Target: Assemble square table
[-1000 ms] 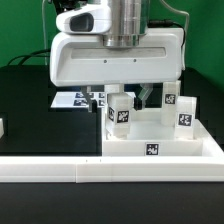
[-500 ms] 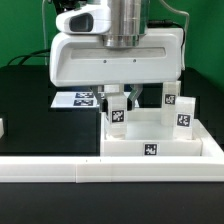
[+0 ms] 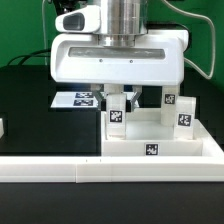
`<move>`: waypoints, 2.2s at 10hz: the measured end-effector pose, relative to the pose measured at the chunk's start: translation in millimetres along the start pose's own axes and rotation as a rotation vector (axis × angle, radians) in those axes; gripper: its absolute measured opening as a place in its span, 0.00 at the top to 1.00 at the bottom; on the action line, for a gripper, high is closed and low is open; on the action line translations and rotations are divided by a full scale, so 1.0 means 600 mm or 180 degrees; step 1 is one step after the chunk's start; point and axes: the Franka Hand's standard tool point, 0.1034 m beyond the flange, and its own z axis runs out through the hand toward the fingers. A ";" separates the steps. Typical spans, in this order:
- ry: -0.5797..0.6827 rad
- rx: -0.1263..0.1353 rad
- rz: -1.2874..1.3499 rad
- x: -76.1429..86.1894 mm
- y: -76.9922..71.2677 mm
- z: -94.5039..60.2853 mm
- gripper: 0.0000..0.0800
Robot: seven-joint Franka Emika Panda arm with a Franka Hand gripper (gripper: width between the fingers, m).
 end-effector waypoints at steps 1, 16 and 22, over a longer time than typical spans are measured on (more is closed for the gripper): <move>0.0024 0.0011 0.0418 0.000 -0.002 0.001 0.63; -0.0036 0.0050 0.2065 0.000 -0.017 -0.002 0.19; 0.0059 0.0017 0.0348 0.004 -0.013 -0.002 0.19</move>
Offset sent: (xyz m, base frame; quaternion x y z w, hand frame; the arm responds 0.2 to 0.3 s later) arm -0.0002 0.0035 0.0023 -0.0002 -0.0156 0.3362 0.9416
